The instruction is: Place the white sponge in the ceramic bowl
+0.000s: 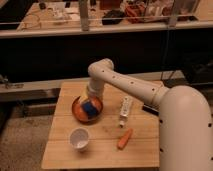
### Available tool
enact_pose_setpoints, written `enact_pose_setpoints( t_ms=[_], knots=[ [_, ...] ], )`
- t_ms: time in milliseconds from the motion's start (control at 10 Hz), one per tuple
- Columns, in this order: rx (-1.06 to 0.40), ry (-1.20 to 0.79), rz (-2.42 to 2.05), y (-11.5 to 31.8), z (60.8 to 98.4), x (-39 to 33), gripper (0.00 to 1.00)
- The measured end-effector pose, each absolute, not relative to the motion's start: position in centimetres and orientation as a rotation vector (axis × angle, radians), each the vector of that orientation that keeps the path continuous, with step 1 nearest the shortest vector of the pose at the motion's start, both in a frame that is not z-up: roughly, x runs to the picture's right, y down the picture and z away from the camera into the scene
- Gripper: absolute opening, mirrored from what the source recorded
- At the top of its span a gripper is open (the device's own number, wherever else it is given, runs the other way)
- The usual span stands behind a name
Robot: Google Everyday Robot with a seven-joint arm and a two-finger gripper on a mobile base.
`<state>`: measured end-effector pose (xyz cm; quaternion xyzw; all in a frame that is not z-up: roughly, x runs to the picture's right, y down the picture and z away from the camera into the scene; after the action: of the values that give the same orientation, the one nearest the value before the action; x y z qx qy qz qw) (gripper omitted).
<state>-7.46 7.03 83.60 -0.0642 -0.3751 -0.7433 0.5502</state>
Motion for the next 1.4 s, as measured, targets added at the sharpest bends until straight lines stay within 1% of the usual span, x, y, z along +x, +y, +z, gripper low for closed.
enact_pose_setpoints(
  t_ms=[200,1400],
  knots=[
    [-0.106,-0.887,-1.702,5.65,83.35,-6.19,0.8],
    [-0.104,-0.893,-1.707,5.75,83.3,-6.71,0.8]
  ],
)
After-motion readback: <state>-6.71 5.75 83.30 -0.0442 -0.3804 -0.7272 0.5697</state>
